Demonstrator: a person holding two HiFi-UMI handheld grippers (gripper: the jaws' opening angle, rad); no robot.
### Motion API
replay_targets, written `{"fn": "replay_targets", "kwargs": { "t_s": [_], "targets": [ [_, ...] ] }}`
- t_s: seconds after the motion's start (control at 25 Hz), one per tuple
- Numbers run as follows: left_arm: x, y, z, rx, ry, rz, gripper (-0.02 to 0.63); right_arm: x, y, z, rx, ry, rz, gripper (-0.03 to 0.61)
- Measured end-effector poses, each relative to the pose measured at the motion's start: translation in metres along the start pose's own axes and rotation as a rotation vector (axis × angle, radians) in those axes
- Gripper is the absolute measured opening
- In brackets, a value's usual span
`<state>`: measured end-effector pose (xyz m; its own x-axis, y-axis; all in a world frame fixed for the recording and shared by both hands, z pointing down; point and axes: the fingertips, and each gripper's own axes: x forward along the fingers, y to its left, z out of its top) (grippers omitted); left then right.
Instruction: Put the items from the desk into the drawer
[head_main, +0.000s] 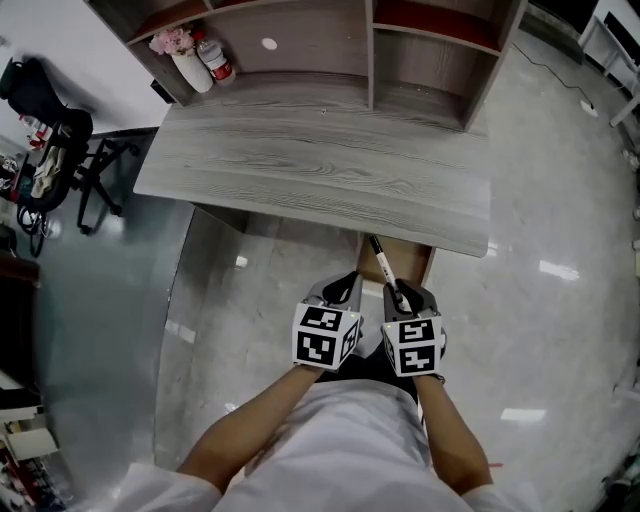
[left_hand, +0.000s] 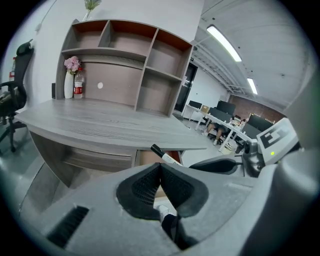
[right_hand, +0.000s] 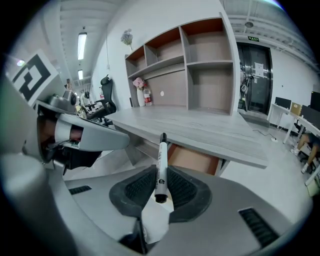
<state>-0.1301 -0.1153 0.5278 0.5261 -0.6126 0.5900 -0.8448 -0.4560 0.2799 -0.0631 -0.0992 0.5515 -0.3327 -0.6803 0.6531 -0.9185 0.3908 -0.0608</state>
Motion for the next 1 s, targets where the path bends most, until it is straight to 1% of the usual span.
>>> {"fn": "replay_targets", "kwargs": {
  "t_s": [0.16,0.4,0.64,0.84,1.0],
  "targets": [
    [-0.001,-0.003,-0.008,0.018,0.015,-0.007,0.003,0.005,0.004,-0.017,0.008,0.021,0.0,0.054],
    [0.007,-0.003,-0.021,0.054,0.054,-0.013,0.004,0.031,-0.001,-0.034,0.046,0.053,-0.012,0.054],
    [0.022,0.002,-0.024,0.067,0.062,-0.013,0.005,0.066,-0.01,-0.042,0.063,0.074,-0.027,0.054],
    [0.025,0.002,-0.026,0.081,0.077,-0.032,0.005,0.088,-0.005,-0.044,0.088,0.103,-0.024,0.055],
    [0.026,0.009,-0.025,0.083,0.081,-0.033,0.005,0.099,-0.004,-0.048,0.106,0.139,-0.033,0.057]
  ]
}}
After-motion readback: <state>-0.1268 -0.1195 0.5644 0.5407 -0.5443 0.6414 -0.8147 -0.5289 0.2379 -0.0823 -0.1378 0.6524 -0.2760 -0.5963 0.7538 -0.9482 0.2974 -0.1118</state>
